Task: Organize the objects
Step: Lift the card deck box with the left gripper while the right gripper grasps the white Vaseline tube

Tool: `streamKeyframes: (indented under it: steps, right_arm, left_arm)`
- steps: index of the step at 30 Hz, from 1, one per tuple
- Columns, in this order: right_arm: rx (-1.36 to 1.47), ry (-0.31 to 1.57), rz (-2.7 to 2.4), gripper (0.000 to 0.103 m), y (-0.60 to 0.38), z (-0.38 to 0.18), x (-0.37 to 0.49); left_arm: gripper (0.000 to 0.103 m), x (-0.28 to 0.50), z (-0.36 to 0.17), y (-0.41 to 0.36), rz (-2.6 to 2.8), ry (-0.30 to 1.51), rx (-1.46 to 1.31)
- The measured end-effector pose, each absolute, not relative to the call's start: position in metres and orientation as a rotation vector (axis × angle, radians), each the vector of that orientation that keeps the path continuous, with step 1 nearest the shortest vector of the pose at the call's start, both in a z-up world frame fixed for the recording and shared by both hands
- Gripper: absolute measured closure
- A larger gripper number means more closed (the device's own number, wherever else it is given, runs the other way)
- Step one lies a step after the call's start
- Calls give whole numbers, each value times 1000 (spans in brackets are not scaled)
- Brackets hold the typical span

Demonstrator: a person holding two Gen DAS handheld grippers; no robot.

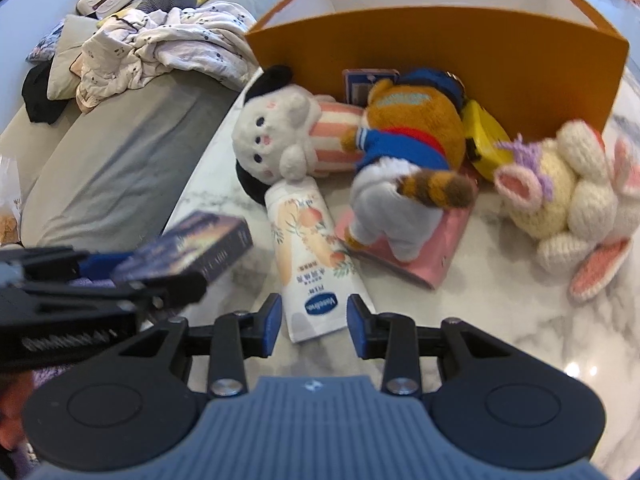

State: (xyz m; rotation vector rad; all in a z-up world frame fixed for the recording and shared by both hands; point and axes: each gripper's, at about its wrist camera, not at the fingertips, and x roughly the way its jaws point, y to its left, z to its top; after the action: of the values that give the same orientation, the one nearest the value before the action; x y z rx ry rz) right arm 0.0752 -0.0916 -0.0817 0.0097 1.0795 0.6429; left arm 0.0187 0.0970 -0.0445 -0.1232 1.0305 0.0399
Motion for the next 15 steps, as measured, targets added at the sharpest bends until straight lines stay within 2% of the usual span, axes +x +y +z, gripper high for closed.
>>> streamKeyframes:
  steps: [2, 6, 8, 15]
  right_arm:
    - [-8, 1081, 639, 58, -87, -83, 78]
    - [-63, 1074, 627, 56, -79, -87, 79]
    - [-95, 1060, 622, 48, -74, -89, 79]
    - [-192, 1048, 613, 37, -55, -101, 85]
  left_arm:
    - [37, 22, -41, 98, 41, 1026, -125]
    - [37, 23, -38, 102, 33, 1015, -149]
    - [37, 24, -37, 107, 16, 1005, -213]
    - [37, 26, -17, 117, 31, 946, -263]
